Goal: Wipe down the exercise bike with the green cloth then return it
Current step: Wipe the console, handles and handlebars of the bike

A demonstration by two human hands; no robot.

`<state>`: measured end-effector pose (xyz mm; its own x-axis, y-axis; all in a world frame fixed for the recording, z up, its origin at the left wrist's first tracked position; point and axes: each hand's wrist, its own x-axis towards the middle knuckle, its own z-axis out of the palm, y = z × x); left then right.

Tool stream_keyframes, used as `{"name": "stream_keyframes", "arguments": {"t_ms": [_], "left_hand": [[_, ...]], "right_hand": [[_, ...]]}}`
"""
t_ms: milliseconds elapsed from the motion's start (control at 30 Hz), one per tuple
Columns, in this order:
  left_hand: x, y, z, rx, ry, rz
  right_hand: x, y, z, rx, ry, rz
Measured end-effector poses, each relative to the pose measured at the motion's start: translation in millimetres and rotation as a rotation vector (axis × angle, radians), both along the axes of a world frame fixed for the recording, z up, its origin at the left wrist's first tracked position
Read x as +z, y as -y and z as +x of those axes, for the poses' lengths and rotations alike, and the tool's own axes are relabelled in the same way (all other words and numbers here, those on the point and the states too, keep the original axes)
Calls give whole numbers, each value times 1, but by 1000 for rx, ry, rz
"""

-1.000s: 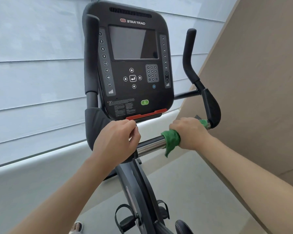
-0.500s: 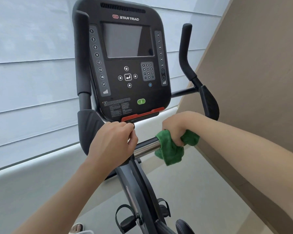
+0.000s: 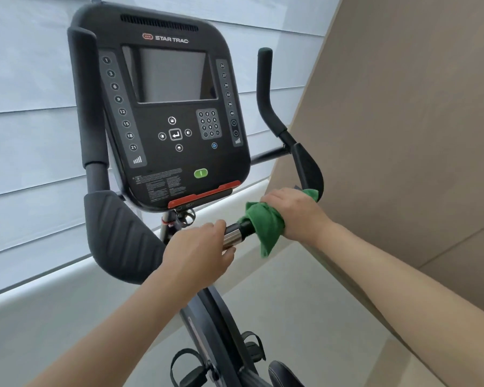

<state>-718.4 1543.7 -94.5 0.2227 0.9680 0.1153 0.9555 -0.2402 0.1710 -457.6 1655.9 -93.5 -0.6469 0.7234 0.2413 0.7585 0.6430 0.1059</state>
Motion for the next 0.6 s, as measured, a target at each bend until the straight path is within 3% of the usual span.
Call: {"name": "stream_keyframes", "arguments": {"t_ms": [67,167,367,467,600], "left_hand": [[-8,2,1,12,-63,36],[-15,-1,2,44,-110,60],[-26,-5,3,47,-133,56],[-29,-5,2,52,-155,47],[-31,-5,4,44,-126,104]], "right_hand": [[5,-15,27,-83,26,-30],[21,-33,22,-168,277,-115],[59,-47,-16,-278,678,-500],[60,-42,-20,-280,666,-505],[29,-31,-4,-260,473,-205]]}}
